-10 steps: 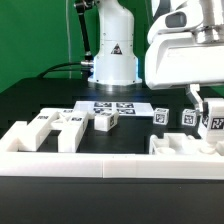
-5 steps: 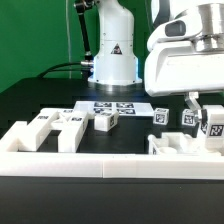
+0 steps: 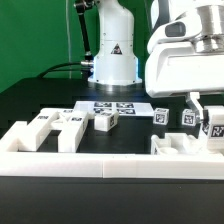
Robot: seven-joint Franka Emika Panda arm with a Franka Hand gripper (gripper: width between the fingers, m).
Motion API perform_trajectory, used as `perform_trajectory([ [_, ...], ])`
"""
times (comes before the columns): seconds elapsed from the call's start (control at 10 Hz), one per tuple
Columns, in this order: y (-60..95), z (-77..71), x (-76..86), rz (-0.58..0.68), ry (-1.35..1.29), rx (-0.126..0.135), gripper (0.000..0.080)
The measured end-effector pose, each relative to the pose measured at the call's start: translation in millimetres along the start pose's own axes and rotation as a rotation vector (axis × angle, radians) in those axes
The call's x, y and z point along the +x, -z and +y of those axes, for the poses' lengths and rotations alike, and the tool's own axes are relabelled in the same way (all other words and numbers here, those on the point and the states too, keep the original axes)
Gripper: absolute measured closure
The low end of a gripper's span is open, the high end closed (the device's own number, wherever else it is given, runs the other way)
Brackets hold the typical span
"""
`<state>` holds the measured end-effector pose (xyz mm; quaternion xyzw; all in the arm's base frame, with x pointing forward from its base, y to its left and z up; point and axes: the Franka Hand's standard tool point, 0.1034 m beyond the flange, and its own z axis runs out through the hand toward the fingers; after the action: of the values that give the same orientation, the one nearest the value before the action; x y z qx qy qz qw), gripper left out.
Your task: Assemble chair
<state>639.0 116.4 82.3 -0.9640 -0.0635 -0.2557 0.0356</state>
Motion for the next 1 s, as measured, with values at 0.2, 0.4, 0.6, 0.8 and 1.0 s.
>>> perform_trajectory([
  [0.2, 0.0, 0.1, 0.0, 0.0, 0.0, 0.0, 0.0405],
  [0.4, 0.0, 0.1, 0.0, 0.0, 0.0, 0.0, 0.0185],
  [0.6, 4.7, 1.7, 4.7, 0.003, 0.002, -0.001, 0.0157],
  [0.8, 15.0, 6.2, 14.3, -0.003, 0.018, -0.003, 0.0151],
  [1.0, 29.2, 9.4, 31.1, -0.025, 0.023, 0.001, 0.015],
])
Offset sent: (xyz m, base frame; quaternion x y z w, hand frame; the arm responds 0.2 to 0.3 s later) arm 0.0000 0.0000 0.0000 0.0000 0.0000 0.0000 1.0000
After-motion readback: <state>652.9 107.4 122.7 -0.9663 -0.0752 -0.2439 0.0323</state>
